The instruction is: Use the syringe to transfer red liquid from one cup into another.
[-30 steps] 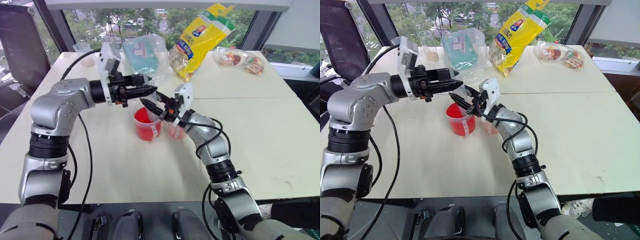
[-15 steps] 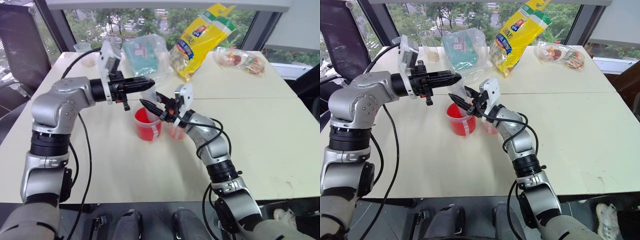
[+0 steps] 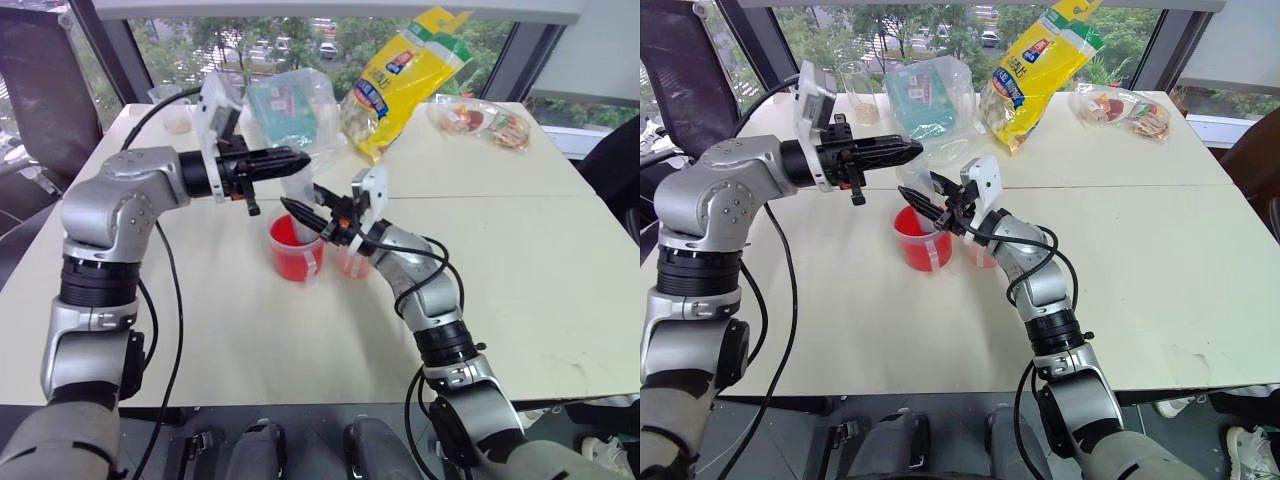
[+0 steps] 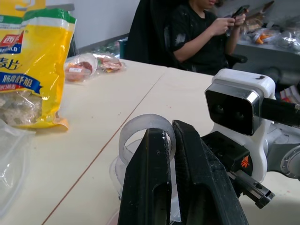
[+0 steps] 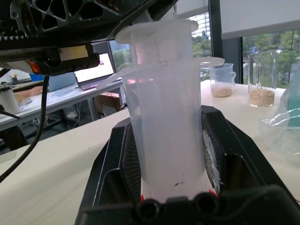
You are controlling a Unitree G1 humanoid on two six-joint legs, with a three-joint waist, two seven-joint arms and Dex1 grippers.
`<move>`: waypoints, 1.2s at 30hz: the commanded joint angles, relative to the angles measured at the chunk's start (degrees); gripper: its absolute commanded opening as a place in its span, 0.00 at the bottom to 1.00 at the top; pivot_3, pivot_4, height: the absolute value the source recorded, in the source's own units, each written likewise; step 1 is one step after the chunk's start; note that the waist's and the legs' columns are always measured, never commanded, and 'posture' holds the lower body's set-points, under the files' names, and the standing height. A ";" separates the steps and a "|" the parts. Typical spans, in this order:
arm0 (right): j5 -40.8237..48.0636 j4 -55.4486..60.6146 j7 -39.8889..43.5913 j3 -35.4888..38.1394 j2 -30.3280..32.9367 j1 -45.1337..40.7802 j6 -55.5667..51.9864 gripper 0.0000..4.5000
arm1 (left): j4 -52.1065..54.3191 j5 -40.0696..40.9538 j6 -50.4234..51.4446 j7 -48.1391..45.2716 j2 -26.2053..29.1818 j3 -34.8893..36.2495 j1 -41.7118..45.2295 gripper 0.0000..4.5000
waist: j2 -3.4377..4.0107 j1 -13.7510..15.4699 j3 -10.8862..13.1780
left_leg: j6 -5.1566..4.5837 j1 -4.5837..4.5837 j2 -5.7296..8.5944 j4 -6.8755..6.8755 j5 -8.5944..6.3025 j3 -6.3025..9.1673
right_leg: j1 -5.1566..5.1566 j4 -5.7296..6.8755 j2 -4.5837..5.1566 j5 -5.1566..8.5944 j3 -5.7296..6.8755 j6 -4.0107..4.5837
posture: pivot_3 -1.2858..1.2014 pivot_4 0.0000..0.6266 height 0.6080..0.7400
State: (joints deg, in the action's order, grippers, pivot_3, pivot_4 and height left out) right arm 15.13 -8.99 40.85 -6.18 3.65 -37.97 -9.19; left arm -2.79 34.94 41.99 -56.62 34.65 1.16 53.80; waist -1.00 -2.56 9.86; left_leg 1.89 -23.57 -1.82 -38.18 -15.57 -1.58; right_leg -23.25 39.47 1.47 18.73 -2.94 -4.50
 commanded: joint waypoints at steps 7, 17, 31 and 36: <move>-0.12 1.65 3.55 -4.92 -0.39 0.97 -1.92 0.31 | 0.67 -0.69 -4.30 1.65 0.57 4.24 6.05 0.02 | 0.00 0.01 0.00 | 0.00 0.00 0.00 0.00 0.00 0.00 | 0.00 0.00 0.00 0.00 0.00 0.00 | 0.52 0.24 1.00; 0.13 1.90 3.76 -4.90 -0.19 0.26 -2.19 0.31 | 0.37 -1.13 -4.95 1.73 0.58 4.47 6.62 0.02 | 0.00 0.00 0.00 | 0.00 0.00 0.00 0.00 0.00 0.00 | 0.00 0.00 0.00 0.00 0.00 0.00 | 0.52 0.24 1.00; 2.55 4.42 2.67 -2.19 0.01 -4.27 -4.04 0.31 | 1.89 -0.19 -3.04 1.54 0.62 4.13 3.79 0.53 | 0.00 0.01 0.00 | 0.00 0.00 -0.01 0.00 0.00 0.00 | -0.01 0.00 0.00 0.00 0.00 0.00 | 0.52 0.24 1.00; 3.57 4.96 2.16 -0.40 0.41 -6.08 -5.19 0.31 | 4.12 0.10 -2.00 1.38 1.89 4.25 0.86 0.99 | 0.00 0.01 0.00 | 0.00 0.00 0.00 0.00 0.00 0.00 | 0.00 0.00 0.02 0.00 0.00 0.00 | 0.52 0.24 1.00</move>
State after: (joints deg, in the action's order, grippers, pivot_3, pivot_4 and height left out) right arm 17.23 -8.57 40.78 -4.29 4.52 -42.43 -14.89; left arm 0.70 35.62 40.74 -56.91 35.01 2.25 54.12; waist -1.00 -2.55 9.86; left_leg 1.89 -23.57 -1.82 -38.18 -15.58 -1.57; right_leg -23.25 39.47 1.49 18.73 -2.94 -4.50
